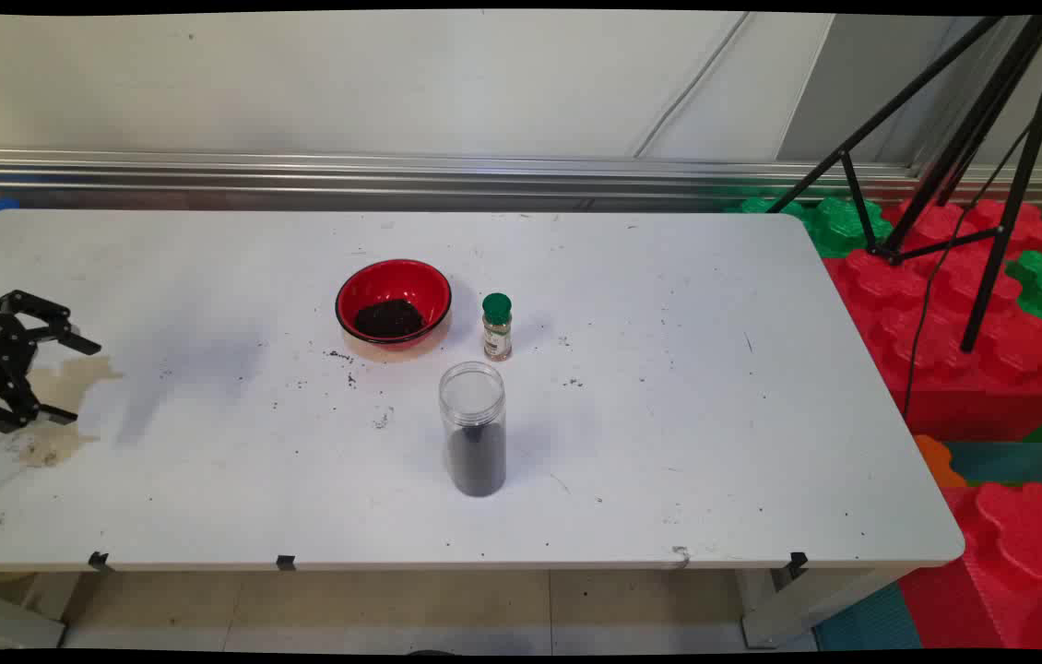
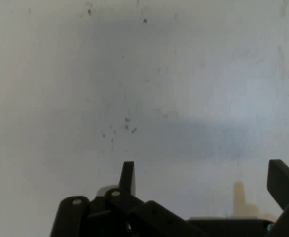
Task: Pick up the black seasoning powder from the table
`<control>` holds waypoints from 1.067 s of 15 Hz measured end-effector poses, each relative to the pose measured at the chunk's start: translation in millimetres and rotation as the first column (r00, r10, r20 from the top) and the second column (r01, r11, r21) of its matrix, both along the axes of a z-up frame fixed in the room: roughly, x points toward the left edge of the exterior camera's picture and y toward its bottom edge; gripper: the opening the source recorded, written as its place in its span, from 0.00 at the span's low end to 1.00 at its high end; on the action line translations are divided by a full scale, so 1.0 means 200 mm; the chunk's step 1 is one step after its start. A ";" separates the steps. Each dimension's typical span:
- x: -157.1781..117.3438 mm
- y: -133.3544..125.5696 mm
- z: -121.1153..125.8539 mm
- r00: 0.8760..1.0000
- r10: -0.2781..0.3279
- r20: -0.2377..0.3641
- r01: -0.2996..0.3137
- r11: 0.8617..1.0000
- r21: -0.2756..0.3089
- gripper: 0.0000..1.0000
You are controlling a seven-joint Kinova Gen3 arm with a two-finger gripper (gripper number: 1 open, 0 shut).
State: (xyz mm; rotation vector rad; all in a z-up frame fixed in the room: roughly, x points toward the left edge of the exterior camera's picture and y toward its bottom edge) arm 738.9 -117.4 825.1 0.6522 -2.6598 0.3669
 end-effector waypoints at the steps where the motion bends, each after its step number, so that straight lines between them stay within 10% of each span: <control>1: -0.02 -0.01 0.00 1.000 -0.006 -0.007 0.006 1.000 0.001 1.00; 16: -0.43 -0.20 0.07 0.979 -0.163 -0.125 0.168 0.985 0.031 1.00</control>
